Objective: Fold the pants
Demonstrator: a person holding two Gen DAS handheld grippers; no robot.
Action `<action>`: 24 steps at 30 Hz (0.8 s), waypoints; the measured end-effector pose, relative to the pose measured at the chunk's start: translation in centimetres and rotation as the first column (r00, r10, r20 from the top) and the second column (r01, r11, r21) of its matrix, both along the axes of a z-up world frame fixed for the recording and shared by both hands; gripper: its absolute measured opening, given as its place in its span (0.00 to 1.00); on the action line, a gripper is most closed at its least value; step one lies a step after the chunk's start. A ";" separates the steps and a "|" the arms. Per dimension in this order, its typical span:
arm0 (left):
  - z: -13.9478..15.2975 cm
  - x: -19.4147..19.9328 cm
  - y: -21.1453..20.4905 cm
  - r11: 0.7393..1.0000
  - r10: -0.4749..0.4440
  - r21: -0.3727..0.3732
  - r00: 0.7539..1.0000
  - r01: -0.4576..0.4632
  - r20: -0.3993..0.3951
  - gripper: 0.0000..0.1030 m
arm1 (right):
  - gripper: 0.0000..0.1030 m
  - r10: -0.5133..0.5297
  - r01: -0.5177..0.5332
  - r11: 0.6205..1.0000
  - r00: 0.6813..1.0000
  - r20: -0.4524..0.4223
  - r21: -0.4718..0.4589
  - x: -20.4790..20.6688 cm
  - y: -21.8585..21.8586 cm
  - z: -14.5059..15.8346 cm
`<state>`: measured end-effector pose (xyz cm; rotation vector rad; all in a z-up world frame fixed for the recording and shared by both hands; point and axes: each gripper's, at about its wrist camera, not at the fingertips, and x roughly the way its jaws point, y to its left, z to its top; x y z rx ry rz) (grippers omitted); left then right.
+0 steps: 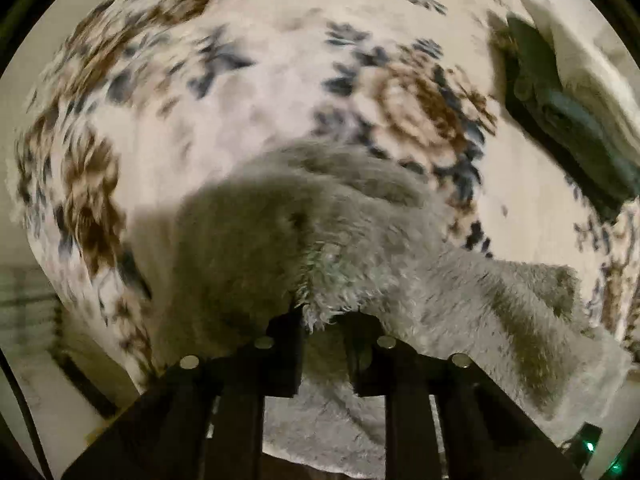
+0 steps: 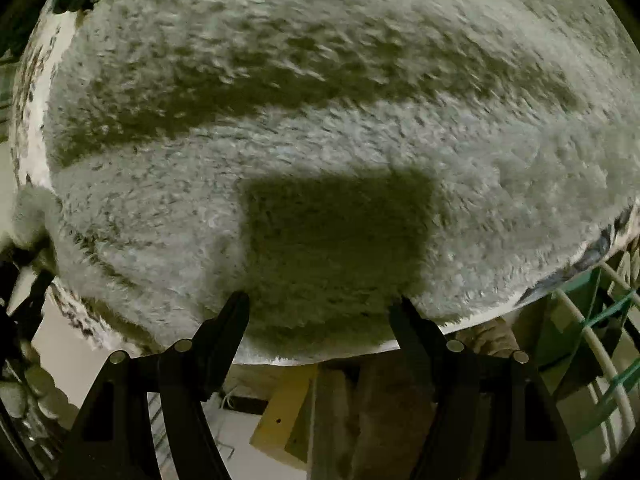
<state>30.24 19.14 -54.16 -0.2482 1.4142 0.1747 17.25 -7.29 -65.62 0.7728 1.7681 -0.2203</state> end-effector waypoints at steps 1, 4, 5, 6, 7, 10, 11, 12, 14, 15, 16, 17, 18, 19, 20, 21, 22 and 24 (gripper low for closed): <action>0.5 -1.7 1.3 1.000 0.013 0.021 1.000 -0.013 0.025 0.11 | 0.73 -0.010 0.010 1.000 1.000 -0.003 0.005 -0.5 0.1 0.0; 0.0 -6.1 5.5 0.994 0.113 0.012 0.994 -0.113 -0.014 0.11 | 0.73 -0.053 0.053 0.998 0.999 0.000 0.022 -2.1 -0.6 0.0; -0.6 -7.5 6.7 0.988 0.154 -0.005 0.987 -0.154 -0.042 0.12 | 0.73 -0.080 0.080 0.996 0.997 0.011 0.027 -2.8 -1.0 0.1; -1.1 -9.0 7.9 0.981 0.191 -0.030 0.980 -0.193 -0.064 0.12 | 0.73 -0.102 0.102 0.994 0.995 0.021 0.028 -3.3 -1.2 0.2; -1.4 -10.0 8.7 0.973 0.219 -0.051 0.973 -0.224 -0.075 0.15 | 0.73 -0.127 0.126 0.992 0.991 0.030 0.031 -3.8 -1.7 0.3; -1.3 -12.2 10.6 0.928 0.316 -0.186 0.946 -0.323 -0.070 0.23 | 0.73 -0.240 0.237 0.970 0.969 0.057 0.059 -5.9 -3.6 0.4; -1.0 -12.4 10.8 0.911 0.338 -0.232 0.940 -0.341 -0.054 0.28 | 0.73 -0.267 0.263 0.963 0.962 0.065 0.064 -6.3 -3.7 0.4; -0.4 -12.3 10.7 0.902 0.347 -0.263 0.937 -0.343 -0.032 0.32 | 0.73 -0.307 0.301 0.951 0.948 0.084 0.076 -6.8 -4.3 0.6; 0.6 -11.3 9.8 0.906 0.322 -0.293 0.947 -0.304 0.011 0.56 | 0.73 -0.341 0.334 0.940 0.934 0.111 0.074 -6.9 -4.7 0.8; 1.2 -10.5 9.0 0.920 0.290 -0.286 0.956 -0.268 0.038 0.60 | 0.73 -0.353 0.347 0.935 0.927 0.128 0.073 -6.9 -5.0 0.9; 1.9 -9.5 7.8 0.937 0.255 -0.261 0.965 -0.232 0.058 0.64 | 0.73 -0.360 0.353 0.933 0.923 0.138 0.071 -7.0 -7.0 1.2; 2.4 -8.6 6.8 0.956 0.214 -0.223 0.974 -0.192 0.078 0.64 | 0.73 -0.366 0.360 0.930 0.918 0.150 0.069 -6.5 -7.0 1.2; 2.8 -7.6 5.5 0.973 0.169 -0.172 0.981 -0.151 0.096 0.64 | 0.73 -0.365 0.360 0.931 0.918 0.156 0.062 -6.2 -7.0 1.1; 2.9 -6.7 4.4 0.986 0.125 -0.119 0.987 -0.112 0.104 0.64 | 0.72 -0.365 0.362 0.931 0.917 0.161 0.048 -6.0 -7.1 1.1; 2.9 -5.6 3.8 0.993 0.094 -0.084 0.990 -0.086 0.105 0.65 | 0.72 -0.365 0.364 0.931 0.916 0.164 0.040 -5.8 -7.1 1.0; 2.7 -4.6 3.2 0.998 0.055 -0.047 0.994 -0.050 0.100 0.65 | 0.69 -0.359 0.360 0.932 0.919 0.163 0.024 -5.4 -7.2 1.0; 2.5 -4.1 2.8 0.999 0.034 -0.029 0.995 -0.031 0.097 0.65 | 0.62 -0.354 0.357 0.934 0.921 0.164 0.009 -5.0 -7.5 1.1; 2.1 -3.4 2.4 1.000 0.009 -0.007 0.995 -0.008 0.096 0.65 | 0.50 -0.340 0.348 0.938 0.923 0.181 -0.013 -4.4 -7.7 1.0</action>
